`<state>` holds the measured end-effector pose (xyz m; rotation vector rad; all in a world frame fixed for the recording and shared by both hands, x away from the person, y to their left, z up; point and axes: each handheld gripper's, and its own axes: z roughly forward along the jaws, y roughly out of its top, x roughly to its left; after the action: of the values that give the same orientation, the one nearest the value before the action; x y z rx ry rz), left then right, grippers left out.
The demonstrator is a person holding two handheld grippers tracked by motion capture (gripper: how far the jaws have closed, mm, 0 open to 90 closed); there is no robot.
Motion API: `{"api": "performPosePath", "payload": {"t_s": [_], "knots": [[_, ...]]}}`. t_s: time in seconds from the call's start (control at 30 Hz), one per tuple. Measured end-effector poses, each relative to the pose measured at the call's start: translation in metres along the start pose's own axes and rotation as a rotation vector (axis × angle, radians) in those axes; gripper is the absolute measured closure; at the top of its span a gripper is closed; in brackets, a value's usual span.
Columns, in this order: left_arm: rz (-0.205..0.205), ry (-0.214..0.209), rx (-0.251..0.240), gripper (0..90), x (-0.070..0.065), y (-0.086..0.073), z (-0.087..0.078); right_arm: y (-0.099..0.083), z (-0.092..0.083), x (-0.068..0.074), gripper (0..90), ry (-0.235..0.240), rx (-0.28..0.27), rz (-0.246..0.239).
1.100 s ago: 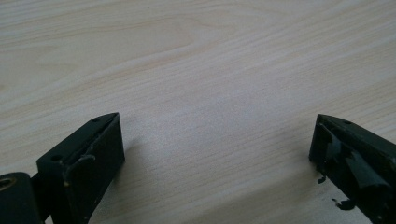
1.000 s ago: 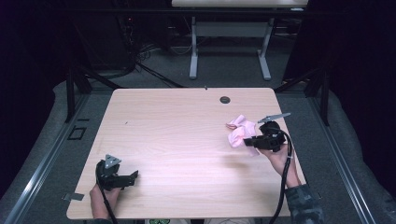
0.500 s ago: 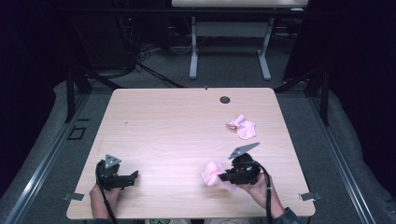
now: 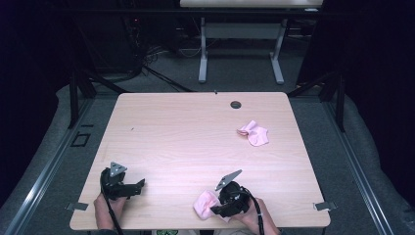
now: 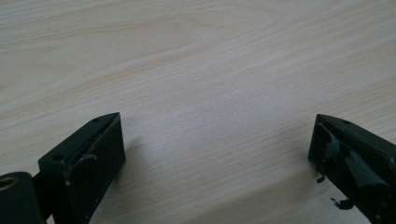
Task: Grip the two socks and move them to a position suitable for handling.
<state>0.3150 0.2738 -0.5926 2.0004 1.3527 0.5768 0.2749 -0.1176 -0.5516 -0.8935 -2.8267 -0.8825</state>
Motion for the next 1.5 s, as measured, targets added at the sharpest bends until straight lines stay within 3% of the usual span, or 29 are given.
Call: {"api": "performPosePath", "payload": {"t_s": [0.2, 0.3, 0.33, 0.4, 0.43, 0.5, 0.53, 0.6, 0.63, 0.73, 0.83, 1.0, 1.07, 1.17, 1.5], "knots": [[0.000, 0.000, 0.000, 3.6, 0.000, 0.000, 0.000, -0.001, -0.021, -0.010, 22.6, -0.021, -0.047, 0.010], [0.000, 0.000, 0.001, 3.6, 0.000, 0.000, 0.000, -0.002, -0.029, -0.016, 15.6, -0.027, -0.064, 0.028], [0.000, 0.000, 0.001, 3.6, 0.000, 0.000, 0.000, -0.003, -0.039, -0.025, 13.0, -0.039, -0.075, 0.043], [0.000, 0.000, 0.001, 3.6, 0.000, 0.000, 0.000, -0.004, -0.044, -0.030, 11.3, -0.044, -0.088, 0.051], [0.000, 0.000, 0.000, 3.6, 0.000, 0.000, 0.000, -0.004, -0.053, -0.041, 4.9, -0.058, -0.100, 0.068], [0.000, 0.000, 0.000, 3.6, 0.000, 0.000, 0.000, -0.004, -0.057, -0.045, 4.3, -0.062, -0.105, 0.076], [0.000, 0.000, 0.000, 3.6, 0.000, 0.000, 0.000, -0.004, -0.066, -0.059, 2.1, -0.094, -0.117, 0.097], [0.000, 0.000, 0.000, 3.6, 0.000, 0.000, 0.000, -0.004, -0.068, -0.065, 0.5, -0.104, -0.122, 0.108], [0.000, 0.000, 0.001, 3.6, 0.000, 0.000, 0.000, -0.003, -0.074, -0.084, 0.0, -0.130, -0.131, 0.142], [0.001, 0.000, 0.001, 3.6, 0.000, 0.000, 0.000, 0.000, -0.078, -0.108, 0.0, -0.177, -0.141, 0.181], [0.000, 0.000, 0.001, 3.6, 0.000, 0.000, 0.000, 0.005, -0.078, -0.136, 0.0, -0.200, -0.123, 0.236], [0.001, -0.001, 0.000, 3.7, 0.000, 0.000, 0.000, 0.015, -0.074, -0.171, 0.0, -0.214, -0.085, 0.305], [0.001, 0.000, 0.001, 3.7, 0.000, 0.000, 0.000, 0.017, -0.074, -0.178, 0.0, -0.217, -0.078, 0.315], [0.002, 0.000, 0.001, 3.8, 0.000, 0.000, 0.000, 0.024, -0.074, -0.200, 0.0, -0.233, -0.099, 0.365], [0.005, -0.001, -0.002, 4.2, 0.000, 0.000, 0.000, 0.050, -0.070, -0.245, 3.1, -0.266, -0.143, 0.472]]}}
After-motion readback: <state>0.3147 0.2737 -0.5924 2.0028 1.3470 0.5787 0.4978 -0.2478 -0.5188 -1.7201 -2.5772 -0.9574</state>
